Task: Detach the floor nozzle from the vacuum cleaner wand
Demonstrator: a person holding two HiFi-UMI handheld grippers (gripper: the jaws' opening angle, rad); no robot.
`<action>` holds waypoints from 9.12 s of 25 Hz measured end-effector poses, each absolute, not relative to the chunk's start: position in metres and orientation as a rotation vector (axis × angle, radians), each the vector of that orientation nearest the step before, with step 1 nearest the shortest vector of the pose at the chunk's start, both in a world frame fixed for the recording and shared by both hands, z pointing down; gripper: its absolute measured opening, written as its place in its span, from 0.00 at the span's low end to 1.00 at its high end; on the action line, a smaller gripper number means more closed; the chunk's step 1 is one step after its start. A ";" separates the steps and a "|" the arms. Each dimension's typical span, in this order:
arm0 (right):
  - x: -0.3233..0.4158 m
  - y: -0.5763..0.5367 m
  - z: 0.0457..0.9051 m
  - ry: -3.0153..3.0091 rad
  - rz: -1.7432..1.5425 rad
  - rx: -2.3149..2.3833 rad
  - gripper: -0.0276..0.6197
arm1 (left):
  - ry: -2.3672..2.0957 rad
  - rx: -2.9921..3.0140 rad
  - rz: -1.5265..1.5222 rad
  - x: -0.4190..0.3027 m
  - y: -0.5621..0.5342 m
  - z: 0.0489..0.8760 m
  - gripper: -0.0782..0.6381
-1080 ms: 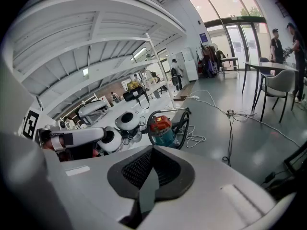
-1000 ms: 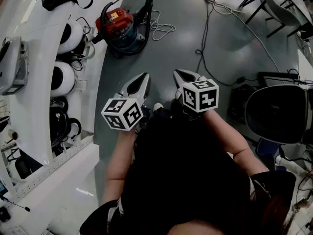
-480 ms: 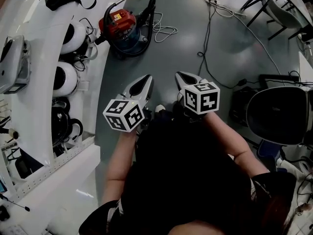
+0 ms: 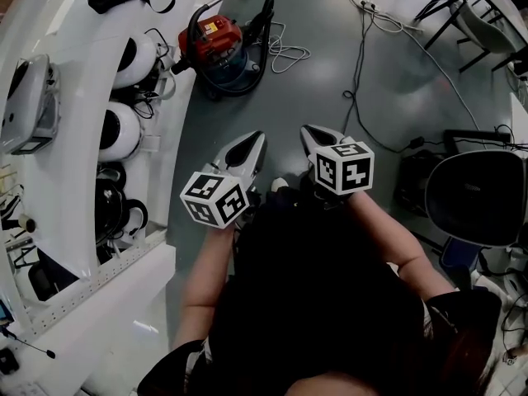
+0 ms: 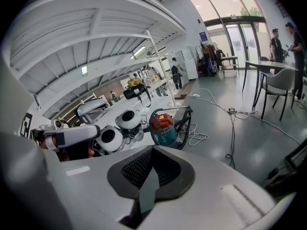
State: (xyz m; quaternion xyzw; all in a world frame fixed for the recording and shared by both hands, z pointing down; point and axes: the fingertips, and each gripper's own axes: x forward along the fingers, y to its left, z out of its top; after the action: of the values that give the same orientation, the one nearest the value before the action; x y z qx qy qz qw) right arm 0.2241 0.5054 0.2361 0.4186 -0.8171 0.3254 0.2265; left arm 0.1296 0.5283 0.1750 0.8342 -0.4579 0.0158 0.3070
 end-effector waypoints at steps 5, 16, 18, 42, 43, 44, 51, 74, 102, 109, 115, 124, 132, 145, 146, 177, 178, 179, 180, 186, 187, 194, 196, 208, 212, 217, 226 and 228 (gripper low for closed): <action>0.216 0.508 0.236 -2.243 0.877 1.134 0.04 | -1.219 2.227 0.024 0.117 0.525 0.175 0.12; 0.204 0.469 0.243 -2.240 0.886 1.123 0.04 | -1.265 2.185 0.030 0.106 0.493 0.182 0.12; 0.202 0.457 0.244 -2.240 0.889 1.111 0.04 | -1.266 2.167 0.035 0.103 0.482 0.184 0.12; 0.206 0.313 0.258 -2.260 0.972 0.955 0.04 | -1.332 2.126 0.109 0.123 0.337 0.195 0.12; 0.207 0.309 0.259 -2.262 0.971 0.951 0.04 | -1.339 2.123 0.110 0.124 0.334 0.196 0.12; 0.209 0.305 0.259 -2.264 0.970 0.949 0.04 | -1.346 2.118 0.105 0.124 0.331 0.197 0.12; 0.211 0.282 0.267 -2.249 1.057 0.929 0.04 | -1.389 2.058 0.086 0.117 0.314 0.205 0.13; 0.124 0.200 0.277 -2.210 1.064 0.982 0.04 | -1.289 2.059 0.137 0.025 0.222 0.223 0.12; -0.005 0.103 0.300 -2.274 0.768 0.947 0.04 | -1.163 2.017 0.302 -0.090 0.150 0.298 0.12; -0.015 0.069 0.325 -2.267 0.857 0.891 0.04 | -1.251 1.967 0.385 -0.098 0.133 0.321 0.12; -0.015 0.024 0.354 -2.242 0.921 0.880 0.04 | -1.334 1.932 0.452 -0.099 0.093 0.345 0.12; -0.036 -0.025 0.399 -2.233 0.951 0.785 0.04 | -1.398 1.923 0.557 -0.099 0.033 0.378 0.12; -0.060 -0.070 0.444 -2.235 0.998 0.727 0.04 | -1.481 1.906 0.645 -0.124 -0.014 0.413 0.12; -0.096 -0.135 0.516 -2.301 0.929 0.580 0.04 | -1.623 1.802 0.708 -0.163 -0.081 0.463 0.12; -0.100 -0.141 0.520 -2.311 0.896 0.557 0.04 | -1.637 1.791 0.714 -0.168 -0.085 0.464 0.13; -0.183 -0.170 0.584 -2.325 -0.695 -0.339 0.42 | -1.396 1.685 0.956 -0.191 -0.142 0.563 0.48; -0.184 -0.171 0.587 -2.307 -0.733 -0.349 0.42 | -1.391 1.677 0.969 -0.191 -0.142 0.565 0.48; -0.185 -0.172 0.590 -2.296 -0.766 -0.355 0.43 | -1.386 1.671 0.985 -0.193 -0.142 0.566 0.45; -0.187 -0.172 0.592 -2.290 -0.793 -0.358 0.43 | -1.383 1.665 0.996 -0.194 -0.142 0.568 0.42; -0.191 -0.167 0.605 -2.255 -0.910 -0.373 0.47 | -1.251 1.634 0.940 -0.183 -0.129 0.581 0.33; -0.188 -0.164 0.607 -2.252 -0.927 -0.381 0.44 | -1.255 1.637 0.946 -0.181 -0.126 0.583 0.33; -0.181 -0.158 0.602 -2.251 -1.135 -0.356 0.34 | -1.254 1.627 0.970 -0.170 -0.120 0.567 0.32; -0.179 -0.160 0.592 -2.272 -1.221 -0.307 0.31 | -1.254 1.633 0.983 -0.166 -0.121 0.554 0.32; -0.149 -0.142 0.554 -2.283 -1.131 -0.361 0.31 | -1.136 1.604 0.745 -0.128 -0.102 0.517 0.33; -0.143 -0.147 0.547 -2.278 -1.138 -0.318 0.31 | -1.053 1.592 0.829 -0.114 -0.101 0.525 0.31; -0.137 -0.145 0.542 -2.306 -1.173 -0.309 0.31 | -1.045 1.569 0.855 -0.107 -0.098 0.524 0.30; -0.129 -0.135 0.534 -2.363 -1.194 -0.367 0.30 | -1.045 1.541 0.889 -0.101 -0.088 0.515 0.28; -0.128 -0.132 0.534 -2.369 -1.193 -0.395 0.30 | -1.045 1.522 0.887 -0.101 -0.085 0.514 0.28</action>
State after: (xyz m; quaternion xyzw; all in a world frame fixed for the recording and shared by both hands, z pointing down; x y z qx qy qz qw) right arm -0.1282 -0.1323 0.5336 -0.1433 -0.8602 -0.4332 0.2278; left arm -0.1011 -0.0853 0.5143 0.6350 -0.4358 0.3698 0.5198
